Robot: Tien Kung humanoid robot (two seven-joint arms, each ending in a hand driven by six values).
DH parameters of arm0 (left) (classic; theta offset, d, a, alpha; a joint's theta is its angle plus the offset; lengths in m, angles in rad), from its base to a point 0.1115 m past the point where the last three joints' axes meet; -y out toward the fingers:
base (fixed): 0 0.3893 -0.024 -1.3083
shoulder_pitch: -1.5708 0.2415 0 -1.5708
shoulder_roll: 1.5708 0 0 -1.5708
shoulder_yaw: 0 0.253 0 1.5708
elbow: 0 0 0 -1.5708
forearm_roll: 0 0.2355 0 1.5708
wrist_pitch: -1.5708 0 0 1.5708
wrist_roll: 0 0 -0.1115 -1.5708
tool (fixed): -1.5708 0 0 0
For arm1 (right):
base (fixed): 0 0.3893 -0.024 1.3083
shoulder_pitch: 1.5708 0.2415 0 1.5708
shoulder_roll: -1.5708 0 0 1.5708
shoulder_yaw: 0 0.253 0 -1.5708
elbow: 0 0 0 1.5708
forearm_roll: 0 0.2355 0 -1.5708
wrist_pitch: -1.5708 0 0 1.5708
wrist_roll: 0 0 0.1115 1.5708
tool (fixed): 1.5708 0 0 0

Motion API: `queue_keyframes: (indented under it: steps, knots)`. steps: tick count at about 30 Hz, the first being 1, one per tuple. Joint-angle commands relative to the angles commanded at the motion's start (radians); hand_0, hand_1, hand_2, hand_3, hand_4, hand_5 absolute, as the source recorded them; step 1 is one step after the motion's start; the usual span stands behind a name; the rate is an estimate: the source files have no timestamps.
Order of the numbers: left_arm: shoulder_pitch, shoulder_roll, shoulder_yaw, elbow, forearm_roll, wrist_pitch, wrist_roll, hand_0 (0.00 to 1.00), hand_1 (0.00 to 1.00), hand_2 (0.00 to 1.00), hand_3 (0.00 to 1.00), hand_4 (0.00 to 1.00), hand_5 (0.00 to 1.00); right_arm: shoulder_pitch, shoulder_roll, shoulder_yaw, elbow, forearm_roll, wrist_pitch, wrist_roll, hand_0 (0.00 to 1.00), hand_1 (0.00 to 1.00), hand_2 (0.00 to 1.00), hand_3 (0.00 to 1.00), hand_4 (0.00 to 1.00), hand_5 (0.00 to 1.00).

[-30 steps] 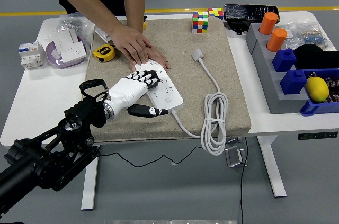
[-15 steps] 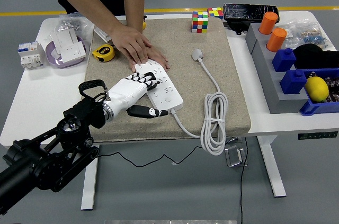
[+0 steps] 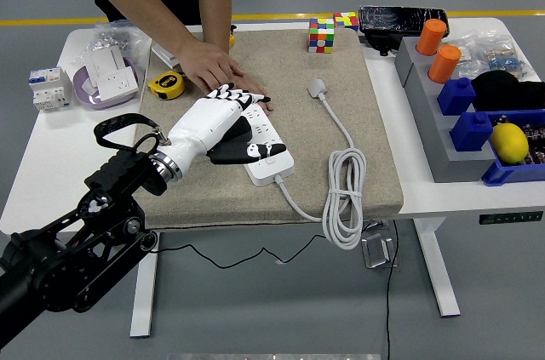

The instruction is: Pick up the plug,place it near the board,insert it into the board,press the button

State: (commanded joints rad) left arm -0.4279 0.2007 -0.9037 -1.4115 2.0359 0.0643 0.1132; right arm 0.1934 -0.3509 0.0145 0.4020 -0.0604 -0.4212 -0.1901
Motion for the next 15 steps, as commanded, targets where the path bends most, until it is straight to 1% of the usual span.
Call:
queue_keyframes:
  steps: [2,3,6,8,9,11,14,15]
  knots:
    - [0.006,0.004,-0.009,-0.047,-0.03,-0.03,0.029,0.575,0.592,0.594,0.884,0.998,0.654,0.002,0.001,-0.001,0.0,0.002,0.0,0.001,0.998,0.927,0.856,0.866,0.998,0.998]
    - [0.009,0.005,-0.013,-0.068,-0.045,-0.045,0.044,0.335,0.378,0.428,0.89,0.899,0.444,0.003,0.0,-0.002,0.0,0.003,0.0,0.001,0.998,0.927,0.856,0.867,0.998,0.998]
    - [0.018,0.01,-0.028,-0.144,-0.066,-0.109,0.109,0.335,0.378,0.428,0.89,0.899,0.444,0.004,-0.001,-0.002,0.0,0.004,0.0,0.001,0.998,0.927,0.856,0.867,0.998,0.998]
    - [0.018,0.012,-0.033,-0.176,-0.069,-0.146,0.141,0.335,0.378,0.428,0.89,0.899,0.444,0.002,-0.001,-0.002,-0.001,0.005,0.001,0.001,0.998,0.927,0.856,0.867,0.998,0.998]
    - [0.017,0.013,-0.034,-0.194,-0.072,-0.167,0.16,0.206,0.137,0.236,0.881,0.766,0.321,0.001,0.0,-0.001,-0.002,0.004,0.001,0.0,0.998,0.927,0.856,0.866,0.998,0.998]
    - [0.013,0.013,-0.033,-0.212,-0.077,-0.19,0.184,0.206,0.137,0.236,0.881,0.766,0.321,-0.001,0.0,-0.001,-0.002,0.003,0.002,-0.001,0.998,0.927,0.856,0.866,0.998,0.998]
    - [0.0,0.012,-0.028,-0.227,-0.104,-0.249,0.232,0.206,0.137,0.236,0.881,0.766,0.321,-0.001,0.001,0.0,-0.002,0.002,0.002,-0.002,0.998,0.927,0.856,0.866,0.998,0.998]
    - [-0.005,0.012,-0.024,-0.226,-0.115,-0.277,0.249,0.145,0.063,0.173,0.893,0.545,0.212,0.001,0.0,0.0,-0.002,0.001,0.002,-0.002,0.998,0.927,0.856,0.865,0.998,0.998]
